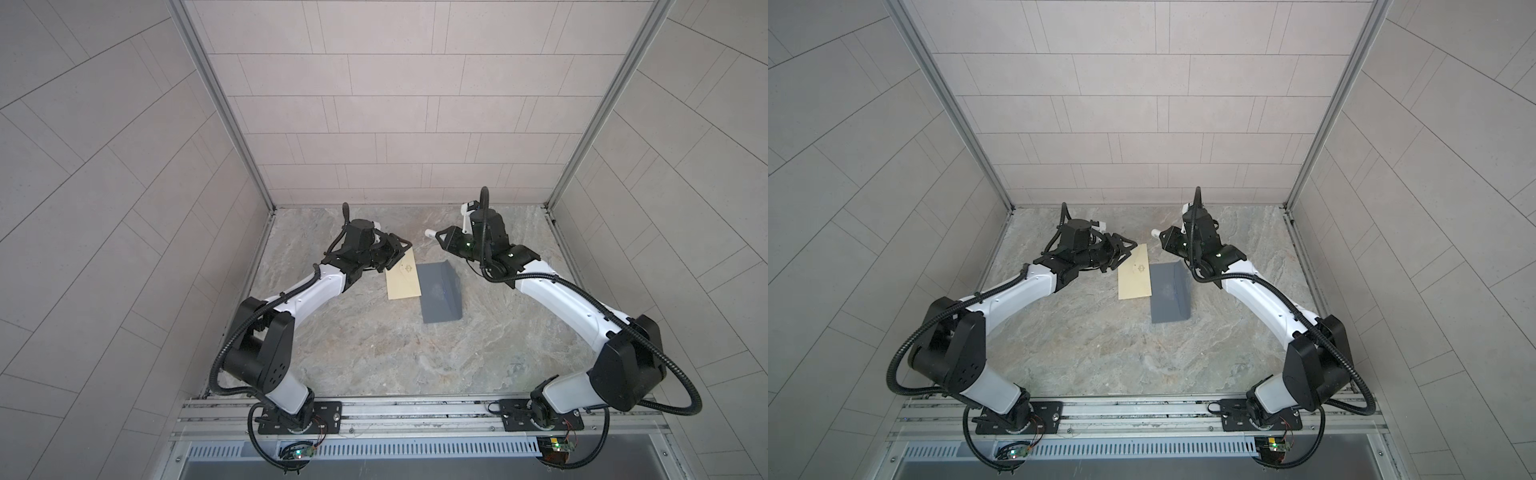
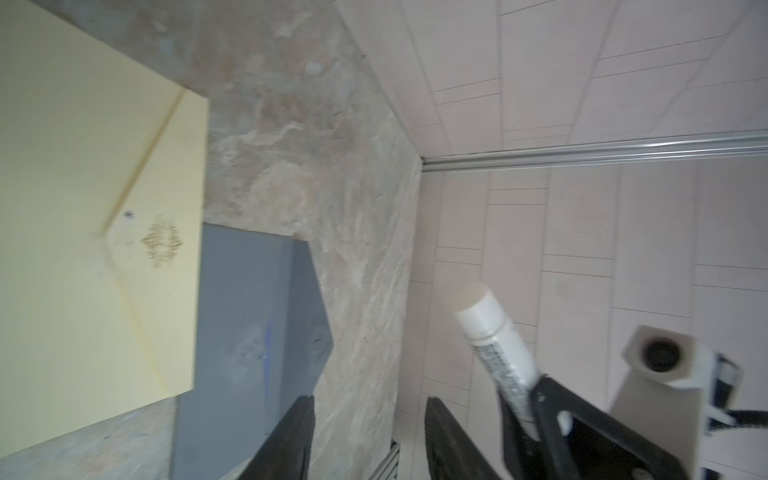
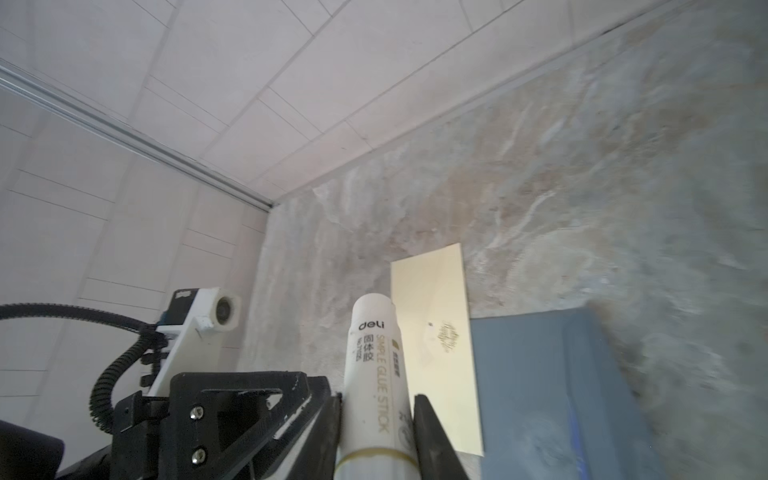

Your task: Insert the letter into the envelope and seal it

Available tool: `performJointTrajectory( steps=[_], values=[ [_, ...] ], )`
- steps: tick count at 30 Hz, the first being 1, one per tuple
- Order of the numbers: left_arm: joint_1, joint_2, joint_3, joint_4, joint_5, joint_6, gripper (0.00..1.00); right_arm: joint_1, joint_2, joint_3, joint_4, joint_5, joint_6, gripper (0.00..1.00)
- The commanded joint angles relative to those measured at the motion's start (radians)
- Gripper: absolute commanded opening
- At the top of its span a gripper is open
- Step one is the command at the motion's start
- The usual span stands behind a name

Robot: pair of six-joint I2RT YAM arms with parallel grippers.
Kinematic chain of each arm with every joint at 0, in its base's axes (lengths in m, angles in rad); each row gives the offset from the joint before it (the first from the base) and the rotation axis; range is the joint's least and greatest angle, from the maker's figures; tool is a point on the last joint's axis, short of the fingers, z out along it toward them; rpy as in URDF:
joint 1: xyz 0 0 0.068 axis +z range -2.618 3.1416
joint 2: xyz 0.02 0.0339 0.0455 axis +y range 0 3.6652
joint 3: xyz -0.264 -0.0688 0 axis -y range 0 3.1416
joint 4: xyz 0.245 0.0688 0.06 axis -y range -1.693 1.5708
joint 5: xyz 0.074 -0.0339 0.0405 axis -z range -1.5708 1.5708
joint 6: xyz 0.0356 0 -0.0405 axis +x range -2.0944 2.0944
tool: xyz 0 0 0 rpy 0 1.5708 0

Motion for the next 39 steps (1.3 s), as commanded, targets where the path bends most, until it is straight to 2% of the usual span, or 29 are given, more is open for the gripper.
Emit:
performJointTrajectory(
  steps=[1, 5, 10, 27, 34, 39],
  values=[
    [-0.008, 0.048, 0.033, -0.279, -0.040, 0.223, 0.51, 0.010, 0.109, 0.087, -0.511, 0.125, -0.203, 0.00],
    [-0.015, 0.121, 0.064, -0.370, -0.058, 0.319, 0.51, 0.038, 0.231, 0.149, -0.611, 0.150, -0.252, 0.00],
    [-0.036, 0.189, 0.138, -0.485, -0.080, 0.437, 0.51, 0.070, 0.341, 0.207, -0.641, 0.153, -0.276, 0.00],
    [-0.051, 0.228, 0.169, -0.532, -0.063, 0.498, 0.51, 0.113, 0.509, 0.336, -0.664, 0.125, -0.300, 0.00],
    [-0.063, 0.249, 0.205, -0.567, -0.009, 0.552, 0.51, 0.114, 0.586, 0.357, -0.680, 0.154, -0.297, 0.00],
    [-0.076, 0.283, 0.236, -0.585, 0.053, 0.591, 0.58, 0.114, 0.604, 0.350, -0.654, 0.167, -0.284, 0.00]
  ],
)
